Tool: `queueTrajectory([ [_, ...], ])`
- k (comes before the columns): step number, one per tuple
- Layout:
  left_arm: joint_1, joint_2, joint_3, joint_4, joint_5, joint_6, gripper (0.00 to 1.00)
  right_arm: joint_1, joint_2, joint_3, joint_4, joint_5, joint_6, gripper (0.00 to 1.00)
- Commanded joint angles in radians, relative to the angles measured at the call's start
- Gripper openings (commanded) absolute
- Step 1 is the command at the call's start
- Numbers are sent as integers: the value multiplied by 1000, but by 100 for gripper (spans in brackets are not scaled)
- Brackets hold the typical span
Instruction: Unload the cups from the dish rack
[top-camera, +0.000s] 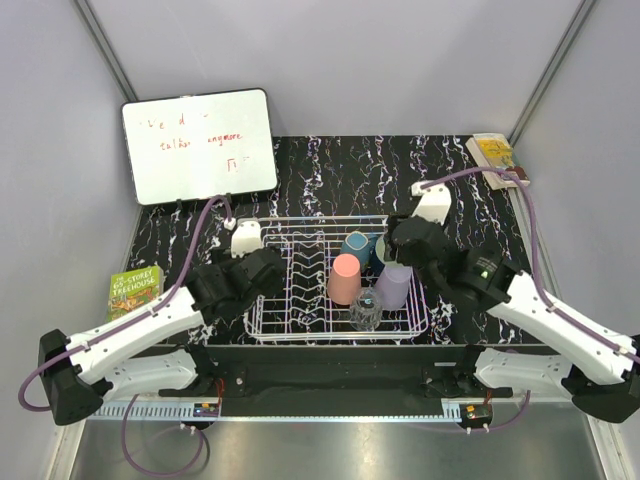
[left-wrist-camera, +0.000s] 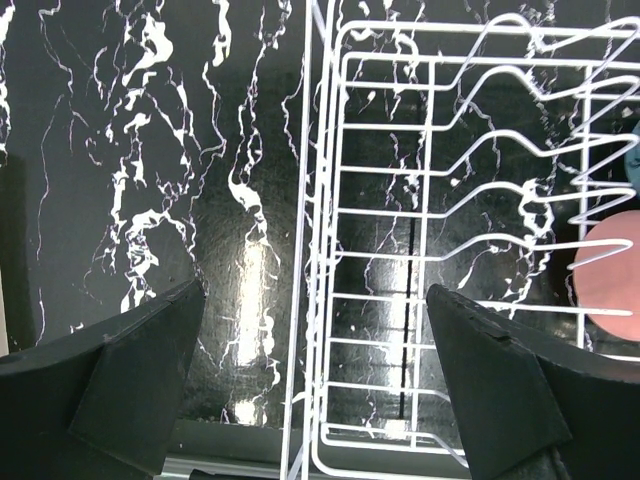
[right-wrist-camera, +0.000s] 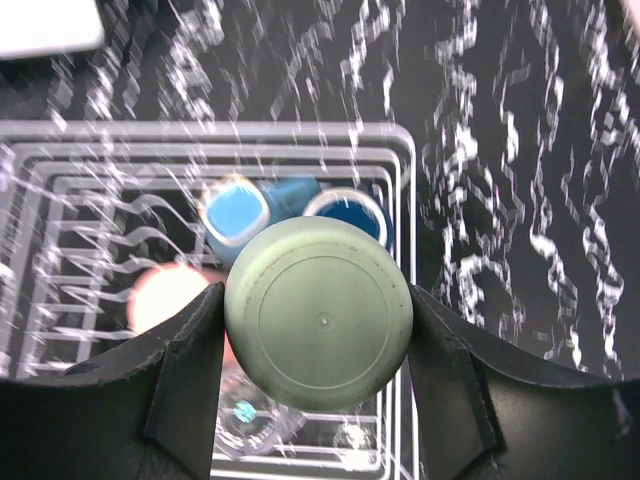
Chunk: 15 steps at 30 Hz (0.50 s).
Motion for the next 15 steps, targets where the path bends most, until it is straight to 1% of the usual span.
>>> queueTrajectory([
  [1,-3,2,76,32,-41,0,99,4,10,145,4,75,-99,0],
  [3,-3,-17,94,58,-46,-5,99,2,13,182,23,53,-111,0],
  [5,-3,-48,94,108,-17,7,99,1,7,175,83,-5,-117,0],
  [7,-3,-134,51,257,31,55,99,2,-10,155,174,-80,-127,0],
  [8,-1,-171,22,393,87,70,99,1,-25,123,210,-106,-127,0],
  [9,-1,-244,-36,467,118,87,99,-2,-34,107,248,-134,-131,0],
  [10,-1,-279,-70,539,149,119,99,-10,-42,90,324,-192,-133,0],
  [11,0,-309,-96,669,201,130,99,-18,-57,58,360,-224,-131,0],
  [12,0,-350,-117,723,221,138,99,-45,-64,44,395,-259,-118,0],
  [13,2,-361,-151,772,241,151,99,-65,-68,30,461,-348,-104,0],
  [14,6,-367,-159,849,280,156,99,-89,-80,0,492,-403,-84,0],
  [15,8,-364,-160,877,302,164,99,-155,-87,-20,573,-466,-38,0],
])
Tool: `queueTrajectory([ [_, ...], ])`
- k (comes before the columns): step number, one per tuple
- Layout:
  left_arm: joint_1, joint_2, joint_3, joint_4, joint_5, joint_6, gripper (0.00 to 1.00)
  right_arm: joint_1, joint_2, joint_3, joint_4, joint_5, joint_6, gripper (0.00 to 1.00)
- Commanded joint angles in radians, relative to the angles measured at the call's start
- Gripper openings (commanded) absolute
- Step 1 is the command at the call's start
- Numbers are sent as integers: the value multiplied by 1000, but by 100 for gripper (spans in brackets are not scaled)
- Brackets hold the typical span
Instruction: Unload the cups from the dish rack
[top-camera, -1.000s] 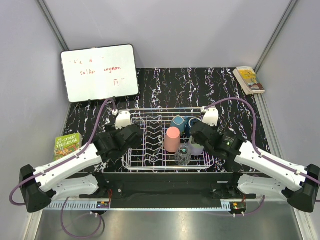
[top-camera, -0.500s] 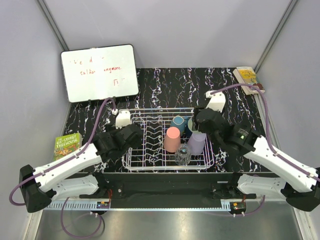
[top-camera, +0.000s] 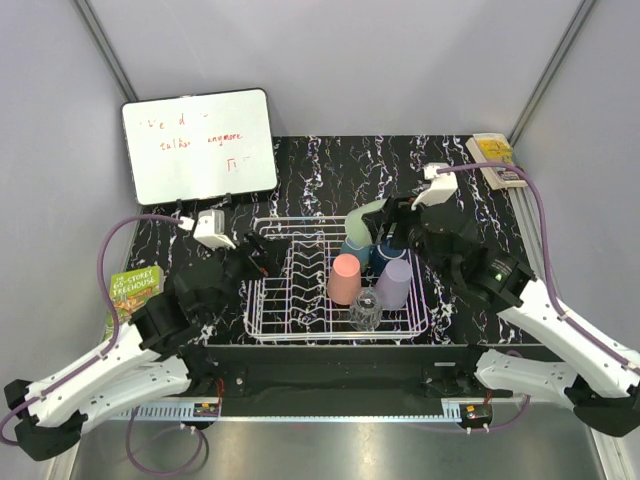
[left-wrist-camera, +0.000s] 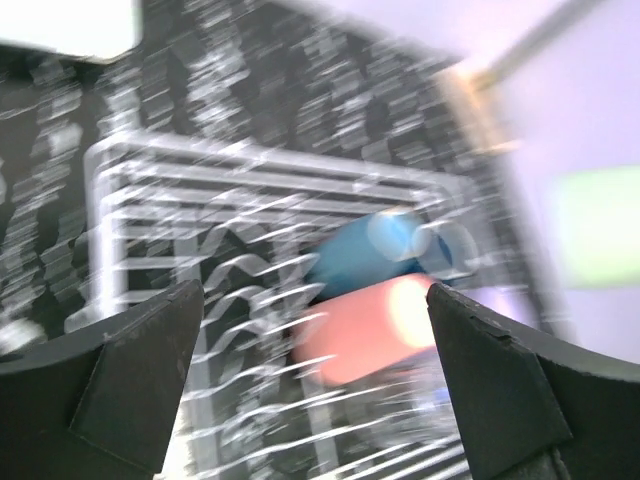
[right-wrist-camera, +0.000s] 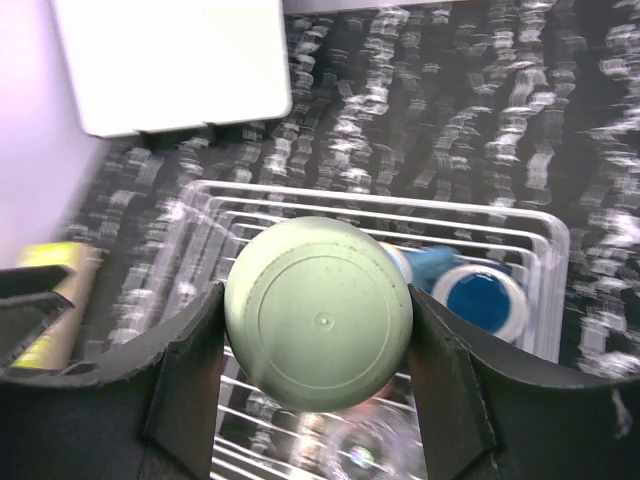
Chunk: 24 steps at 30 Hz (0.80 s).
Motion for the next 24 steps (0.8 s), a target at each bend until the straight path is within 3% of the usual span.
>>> queueTrajectory([
  [1,9,-7,-38,367,188,69,99,-141,-49,-111,344,-373,92,0],
  [10,32,4,-159,740,359,70,99,-323,-64,-380,930,-864,423,0],
  [12,38,-1,-196,821,370,70,99,-336,-52,-411,1046,-906,506,0],
  [21,52,40,-196,927,436,72,98,-356,28,-497,1275,-1015,666,0],
  [24,52,56,-183,941,457,75,96,-356,37,-503,1274,-1016,666,0],
])
